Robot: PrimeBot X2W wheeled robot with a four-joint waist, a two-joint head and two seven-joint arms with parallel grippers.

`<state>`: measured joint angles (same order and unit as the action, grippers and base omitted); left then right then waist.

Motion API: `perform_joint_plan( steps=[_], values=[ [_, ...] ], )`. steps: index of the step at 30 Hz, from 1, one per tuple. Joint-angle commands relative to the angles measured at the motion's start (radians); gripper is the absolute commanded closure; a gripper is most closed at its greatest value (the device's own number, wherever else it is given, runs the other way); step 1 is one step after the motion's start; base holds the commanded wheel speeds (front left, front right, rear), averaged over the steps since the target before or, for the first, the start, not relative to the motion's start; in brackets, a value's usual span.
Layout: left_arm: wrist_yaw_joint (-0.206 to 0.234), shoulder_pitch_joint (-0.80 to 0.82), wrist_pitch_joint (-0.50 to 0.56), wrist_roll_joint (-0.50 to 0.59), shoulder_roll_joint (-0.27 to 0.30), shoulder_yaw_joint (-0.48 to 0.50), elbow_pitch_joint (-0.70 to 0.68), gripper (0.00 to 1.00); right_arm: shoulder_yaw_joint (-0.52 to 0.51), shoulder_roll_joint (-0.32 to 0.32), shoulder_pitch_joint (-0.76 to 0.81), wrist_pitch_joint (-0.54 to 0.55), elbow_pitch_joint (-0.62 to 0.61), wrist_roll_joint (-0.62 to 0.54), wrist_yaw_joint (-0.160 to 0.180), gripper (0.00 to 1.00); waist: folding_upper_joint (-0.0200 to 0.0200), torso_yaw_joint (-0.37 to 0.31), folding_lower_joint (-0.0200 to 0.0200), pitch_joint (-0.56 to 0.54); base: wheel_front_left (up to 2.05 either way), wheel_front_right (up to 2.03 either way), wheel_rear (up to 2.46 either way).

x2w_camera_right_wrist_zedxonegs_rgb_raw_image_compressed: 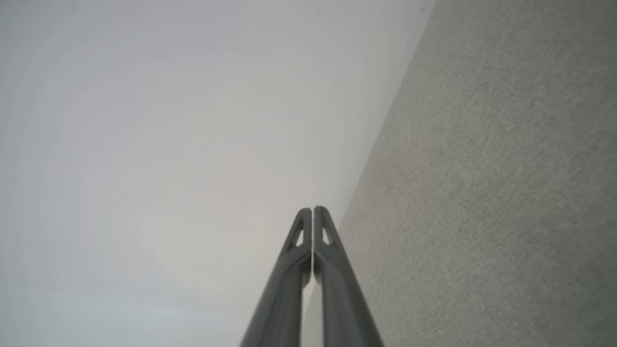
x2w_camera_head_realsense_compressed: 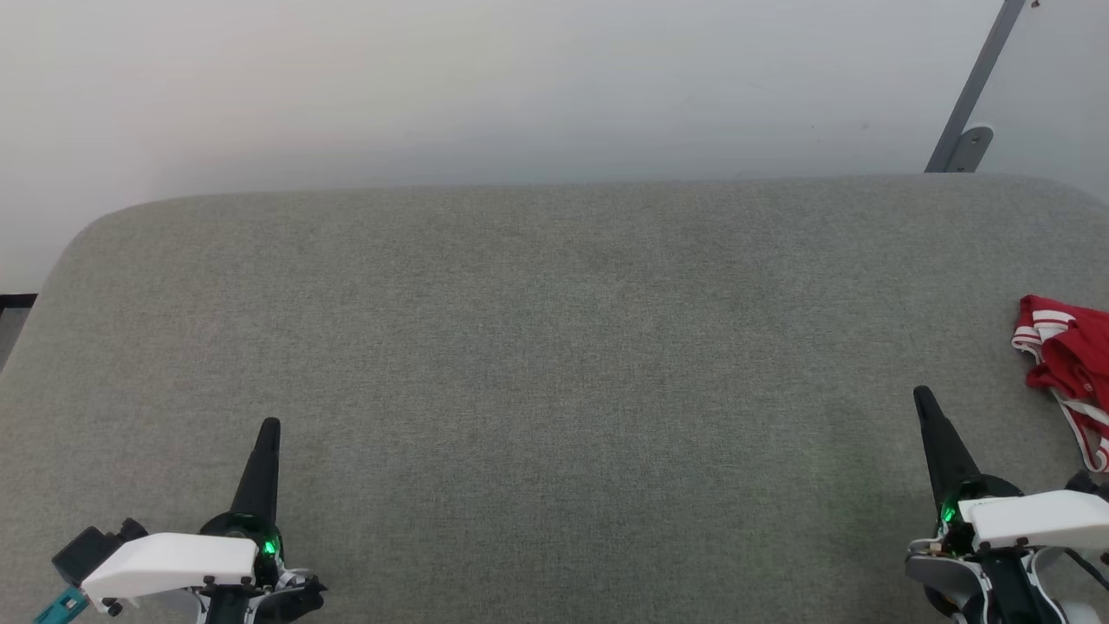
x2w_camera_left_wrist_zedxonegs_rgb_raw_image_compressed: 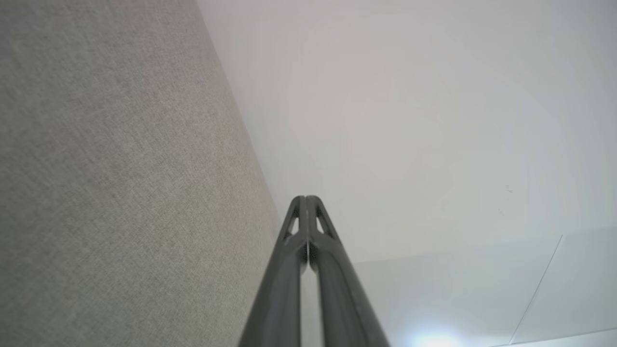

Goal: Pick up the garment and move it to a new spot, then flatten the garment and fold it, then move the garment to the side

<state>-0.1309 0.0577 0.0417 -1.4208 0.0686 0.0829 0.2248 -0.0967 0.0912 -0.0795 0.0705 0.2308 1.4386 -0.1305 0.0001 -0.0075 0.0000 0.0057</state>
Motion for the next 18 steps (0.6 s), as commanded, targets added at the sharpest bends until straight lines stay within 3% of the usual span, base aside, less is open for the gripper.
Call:
perform_joint_plan(
  steps=[1,18],
  values=[
    [0.0,0.023,0.007,-0.021,0.002,0.004,0.0,1.0,-0.003,-0.006,-0.017,0.009,-0.003,0.021,0.0,1.0,-0.0001,0.0,0.0,0.0,0.0,0.0,0.0],
    [0.0,0.045,0.041,-0.133,-0.003,0.011,0.012,1.0,-0.014,-0.029,-0.028,0.031,0.009,0.114,0.0,1.0,-0.0001,0.004,0.0,-0.002,0.0,0.0,0.0]
  ],
)
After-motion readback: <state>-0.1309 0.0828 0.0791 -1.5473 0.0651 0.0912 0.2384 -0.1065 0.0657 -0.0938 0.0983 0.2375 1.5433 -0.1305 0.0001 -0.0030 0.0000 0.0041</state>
